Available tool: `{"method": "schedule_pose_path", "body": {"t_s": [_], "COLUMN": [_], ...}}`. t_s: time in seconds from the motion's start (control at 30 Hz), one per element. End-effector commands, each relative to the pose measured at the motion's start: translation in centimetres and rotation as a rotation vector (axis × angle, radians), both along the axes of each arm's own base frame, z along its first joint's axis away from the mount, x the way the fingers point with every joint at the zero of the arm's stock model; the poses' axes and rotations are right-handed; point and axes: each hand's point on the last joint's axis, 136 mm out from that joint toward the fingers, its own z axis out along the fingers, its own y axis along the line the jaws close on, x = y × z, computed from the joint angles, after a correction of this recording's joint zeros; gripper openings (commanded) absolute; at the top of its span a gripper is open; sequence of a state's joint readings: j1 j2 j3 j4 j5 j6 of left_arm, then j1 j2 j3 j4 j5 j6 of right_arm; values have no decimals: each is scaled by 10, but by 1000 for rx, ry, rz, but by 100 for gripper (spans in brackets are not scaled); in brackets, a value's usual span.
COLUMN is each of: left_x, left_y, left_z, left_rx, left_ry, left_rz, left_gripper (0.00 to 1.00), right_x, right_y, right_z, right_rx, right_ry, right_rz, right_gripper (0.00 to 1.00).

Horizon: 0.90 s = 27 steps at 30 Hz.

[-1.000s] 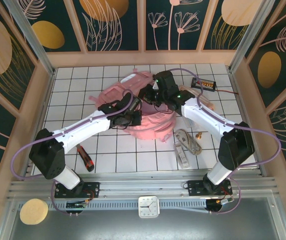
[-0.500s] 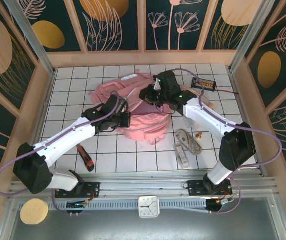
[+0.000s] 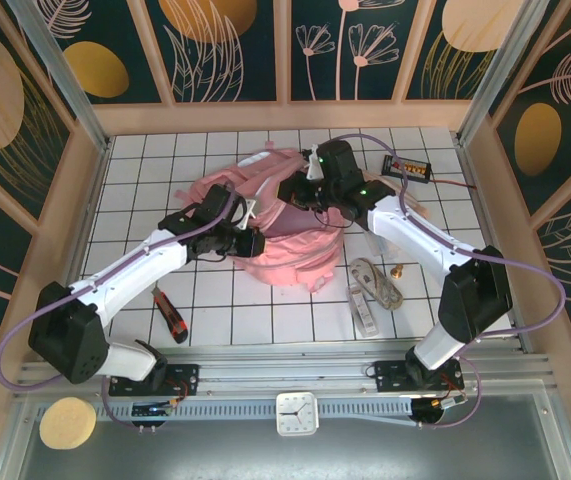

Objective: Pack books, pencil case, and school supplies into a backpack

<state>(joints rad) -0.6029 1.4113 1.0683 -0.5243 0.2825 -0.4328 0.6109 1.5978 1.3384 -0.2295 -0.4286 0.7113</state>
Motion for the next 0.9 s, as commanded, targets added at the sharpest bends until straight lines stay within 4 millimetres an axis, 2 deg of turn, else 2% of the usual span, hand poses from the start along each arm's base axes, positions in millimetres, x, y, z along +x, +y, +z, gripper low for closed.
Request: {"method": "schedule_pose_path", "body": {"t_s": [0.0,0.07,0.2,0.27,0.33,0.37,0.43,0.47,0.53,0.87], "left_x": [-9,-8,-9,-9,-8,-8,-8,-8,-8,-4], "left_y": [23,23,22,22,24,25,26,28,31,28], "left_z": [-34,-36,-42,-43,-43,-43,-40,-39,-36,-29], "left_rx": [96,87,74,66,67,66,56,54,48,-43], "left_ry": [93,98,115,119,121,120,118,116,106,116], "left_rz": [14,15,8,5,6,9,10,12,15,4], "left_gripper": [22,25,23,12,5,5,9,18,25,27], "right_x": [2,1,2,2,3,3,4,4,4,4], "right_y": [-5,-5,-5,-5,-4,-4,-5,-5,-5,-5], "right_z": [71,71,70,70,69,66,65,63,62,62], "right_rx": [113,113,112,113,112,107,103,100,100,98], "right_ry": [-205,-204,-205,-202,-199,-195,-195,-192,-191,-189], "right_rz": [15,16,12,10,10,10,11,11,10,10], "right_gripper": [0,0,0,0,0,0,0,0,0,0]}}
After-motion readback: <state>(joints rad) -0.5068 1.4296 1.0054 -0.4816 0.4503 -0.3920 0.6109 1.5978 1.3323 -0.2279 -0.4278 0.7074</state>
